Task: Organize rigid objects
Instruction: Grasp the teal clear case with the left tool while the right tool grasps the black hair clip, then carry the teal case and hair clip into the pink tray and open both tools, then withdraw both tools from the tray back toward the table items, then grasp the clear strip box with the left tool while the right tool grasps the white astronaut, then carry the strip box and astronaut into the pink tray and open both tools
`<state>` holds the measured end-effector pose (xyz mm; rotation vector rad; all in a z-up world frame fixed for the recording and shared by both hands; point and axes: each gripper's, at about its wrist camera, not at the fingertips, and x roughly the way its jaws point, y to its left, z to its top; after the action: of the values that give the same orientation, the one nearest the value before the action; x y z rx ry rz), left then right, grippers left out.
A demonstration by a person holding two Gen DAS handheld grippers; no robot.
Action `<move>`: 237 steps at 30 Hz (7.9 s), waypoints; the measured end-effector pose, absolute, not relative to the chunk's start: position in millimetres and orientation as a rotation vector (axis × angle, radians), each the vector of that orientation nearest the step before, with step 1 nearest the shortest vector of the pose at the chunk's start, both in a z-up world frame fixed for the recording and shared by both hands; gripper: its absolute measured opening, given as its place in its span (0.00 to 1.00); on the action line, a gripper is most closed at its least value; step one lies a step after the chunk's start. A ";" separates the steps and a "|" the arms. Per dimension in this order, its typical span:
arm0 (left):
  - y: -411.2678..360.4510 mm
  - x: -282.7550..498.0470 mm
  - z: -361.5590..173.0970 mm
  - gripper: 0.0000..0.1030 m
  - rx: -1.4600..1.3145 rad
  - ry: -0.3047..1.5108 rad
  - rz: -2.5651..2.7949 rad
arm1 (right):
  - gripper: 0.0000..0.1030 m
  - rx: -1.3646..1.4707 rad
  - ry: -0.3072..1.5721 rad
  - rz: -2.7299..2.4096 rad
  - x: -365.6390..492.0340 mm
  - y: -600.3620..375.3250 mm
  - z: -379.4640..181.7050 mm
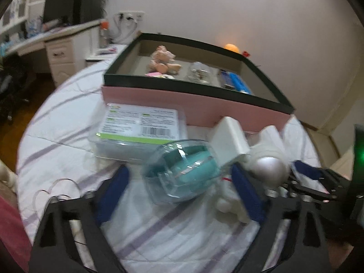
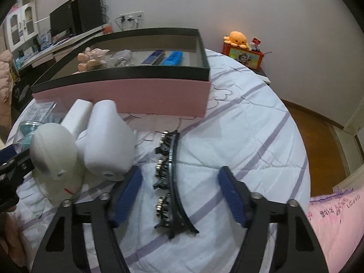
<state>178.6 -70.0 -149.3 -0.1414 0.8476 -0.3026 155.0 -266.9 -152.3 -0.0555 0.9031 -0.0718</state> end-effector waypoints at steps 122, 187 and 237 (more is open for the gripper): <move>-4.2 64.5 23.0 1.00 -0.004 0.484 -0.070 | 1.00 0.136 0.549 -0.102 47.5 -229.4 19.8; -33.0 183.6 -130.1 1.00 -0.004 0.835 -0.164 | 0.59 0.147 0.871 0.041 137.3 -184.2 -153.2; -38.7 203.4 -41.1 0.90 -0.035 0.650 -0.252 | 0.53 0.127 0.603 0.139 157.3 -233.1 -21.1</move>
<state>203.4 -38.7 -41.1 -0.0346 0.6498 -0.2524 157.3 -233.1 -21.1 0.1271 0.6026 0.1391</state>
